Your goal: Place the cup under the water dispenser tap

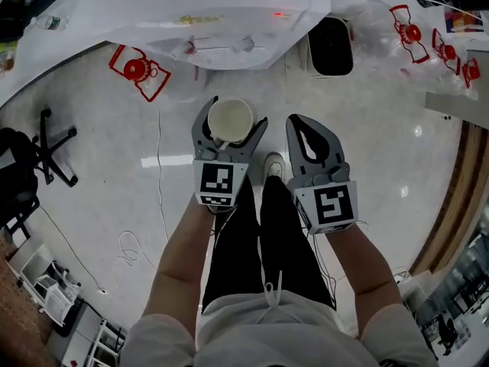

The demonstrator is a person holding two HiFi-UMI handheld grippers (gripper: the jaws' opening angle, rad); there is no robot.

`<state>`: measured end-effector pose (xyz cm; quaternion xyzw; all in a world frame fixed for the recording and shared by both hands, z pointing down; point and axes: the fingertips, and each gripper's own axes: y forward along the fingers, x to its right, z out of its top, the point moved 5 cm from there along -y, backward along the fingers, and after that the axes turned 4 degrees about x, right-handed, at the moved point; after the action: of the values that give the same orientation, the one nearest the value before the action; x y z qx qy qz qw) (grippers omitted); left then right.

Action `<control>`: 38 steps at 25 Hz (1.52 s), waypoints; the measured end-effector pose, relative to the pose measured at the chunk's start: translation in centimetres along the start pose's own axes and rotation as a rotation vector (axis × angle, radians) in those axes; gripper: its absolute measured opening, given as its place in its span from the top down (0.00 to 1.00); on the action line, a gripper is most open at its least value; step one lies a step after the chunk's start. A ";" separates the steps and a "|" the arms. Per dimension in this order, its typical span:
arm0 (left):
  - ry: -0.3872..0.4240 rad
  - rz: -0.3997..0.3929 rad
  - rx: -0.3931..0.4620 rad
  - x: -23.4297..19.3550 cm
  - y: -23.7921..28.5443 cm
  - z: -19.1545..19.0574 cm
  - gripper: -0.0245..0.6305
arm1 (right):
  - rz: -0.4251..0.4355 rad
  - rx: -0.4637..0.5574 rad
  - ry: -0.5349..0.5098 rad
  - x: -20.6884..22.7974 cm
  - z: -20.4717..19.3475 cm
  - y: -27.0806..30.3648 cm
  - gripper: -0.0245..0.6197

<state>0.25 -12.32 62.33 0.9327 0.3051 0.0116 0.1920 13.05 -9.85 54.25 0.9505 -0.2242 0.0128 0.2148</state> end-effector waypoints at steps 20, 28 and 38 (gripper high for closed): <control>0.043 0.199 0.028 -7.0 14.2 -6.3 0.26 | -0.009 -0.050 0.001 4.0 -7.2 4.6 0.92; 0.095 0.211 0.028 -7.9 15.3 -7.6 0.26 | -0.013 -0.061 -0.016 4.7 -7.9 5.8 0.92; 0.083 0.242 0.087 -8.1 15.6 -7.6 0.25 | -0.015 -0.067 0.001 4.5 -7.6 5.9 0.92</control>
<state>1.41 -25.83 75.86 0.9689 0.1980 0.0599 0.1360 15.08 -13.39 64.11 0.9444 -0.2174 0.0040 0.2466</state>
